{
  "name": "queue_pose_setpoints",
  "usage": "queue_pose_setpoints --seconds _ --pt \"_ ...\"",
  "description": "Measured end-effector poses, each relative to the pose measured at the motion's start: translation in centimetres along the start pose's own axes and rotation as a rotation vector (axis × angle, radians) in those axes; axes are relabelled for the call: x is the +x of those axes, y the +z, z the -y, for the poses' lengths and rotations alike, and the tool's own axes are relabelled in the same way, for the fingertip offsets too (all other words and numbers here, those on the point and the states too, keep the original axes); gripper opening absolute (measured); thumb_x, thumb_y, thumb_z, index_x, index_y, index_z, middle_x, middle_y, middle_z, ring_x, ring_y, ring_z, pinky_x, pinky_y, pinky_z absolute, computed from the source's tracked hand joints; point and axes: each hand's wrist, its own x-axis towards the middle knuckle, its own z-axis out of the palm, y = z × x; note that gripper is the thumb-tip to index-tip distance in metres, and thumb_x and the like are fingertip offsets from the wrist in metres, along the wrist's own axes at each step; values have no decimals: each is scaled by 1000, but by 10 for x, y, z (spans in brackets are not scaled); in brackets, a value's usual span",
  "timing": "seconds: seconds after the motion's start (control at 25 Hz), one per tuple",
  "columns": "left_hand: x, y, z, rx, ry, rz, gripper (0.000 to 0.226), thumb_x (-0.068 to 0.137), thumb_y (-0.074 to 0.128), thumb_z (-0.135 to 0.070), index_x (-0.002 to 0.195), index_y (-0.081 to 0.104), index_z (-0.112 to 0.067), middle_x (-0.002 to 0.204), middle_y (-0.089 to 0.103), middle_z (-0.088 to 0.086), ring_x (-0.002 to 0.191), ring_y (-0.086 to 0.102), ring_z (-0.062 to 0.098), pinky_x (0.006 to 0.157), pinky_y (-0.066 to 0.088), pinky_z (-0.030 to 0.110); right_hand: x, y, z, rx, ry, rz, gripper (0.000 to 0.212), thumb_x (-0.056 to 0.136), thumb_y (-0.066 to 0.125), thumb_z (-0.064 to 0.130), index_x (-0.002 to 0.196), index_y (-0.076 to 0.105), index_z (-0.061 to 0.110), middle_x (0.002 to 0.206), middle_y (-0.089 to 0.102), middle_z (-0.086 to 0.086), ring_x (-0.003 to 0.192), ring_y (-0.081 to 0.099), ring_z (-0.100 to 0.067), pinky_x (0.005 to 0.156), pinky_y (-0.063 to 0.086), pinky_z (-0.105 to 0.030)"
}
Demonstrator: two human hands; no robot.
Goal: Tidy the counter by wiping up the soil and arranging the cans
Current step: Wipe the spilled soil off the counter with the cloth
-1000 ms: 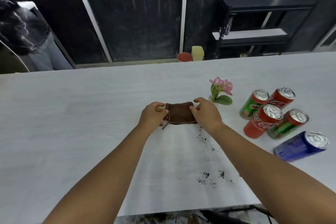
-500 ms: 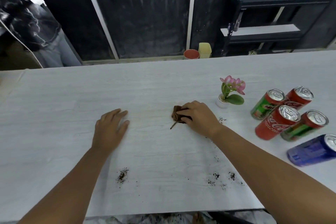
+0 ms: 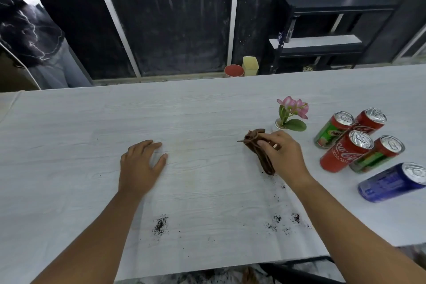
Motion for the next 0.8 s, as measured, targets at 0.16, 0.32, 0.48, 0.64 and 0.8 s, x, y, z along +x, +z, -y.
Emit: queue_pose_setpoints --seconds 0.16,0.32,0.48,0.64,0.8 --pt "1 4 4 -9 11 -18 50 98 54 -67 137 66 -38 145 60 -13 137 52 20 109 43 51 -4 -48 -22 -294 20 -177 25 100 75 21 124 82 21 107 70 -5 96 64 -21 81 50 -32" --pt "2 6 6 -3 20 -15 52 98 53 -68 138 65 -38 145 59 -13 137 52 20 109 44 51 -17 -37 -36 -468 104 -106 28 104 68 19 130 80 17 103 68 -12 97 63 -31 80 50 -37" --pt "2 7 7 3 10 -8 54 98 51 -69 140 63 -37 146 58 -15 138 51 18 111 43 51 -17 -21 -33 -418 153 -61 31 104 68 22 133 77 17 109 68 -11 107 63 -34 93 53 -42" --pt "3 6 6 7 10 -6 53 99 51 -69 139 63 -38 145 58 -15 138 50 18 111 42 50 -37 7 -7 -361 69 88 33 101 73 26 133 77 21 112 67 -3 108 60 -26 92 49 -32" --pt "2 5 5 7 3 -8 52 98 53 -69 138 64 -38 145 59 -15 138 50 17 112 41 49 -61 39 19 -296 -104 282 28 104 70 19 130 78 19 113 68 -3 107 59 -21 94 47 -26"
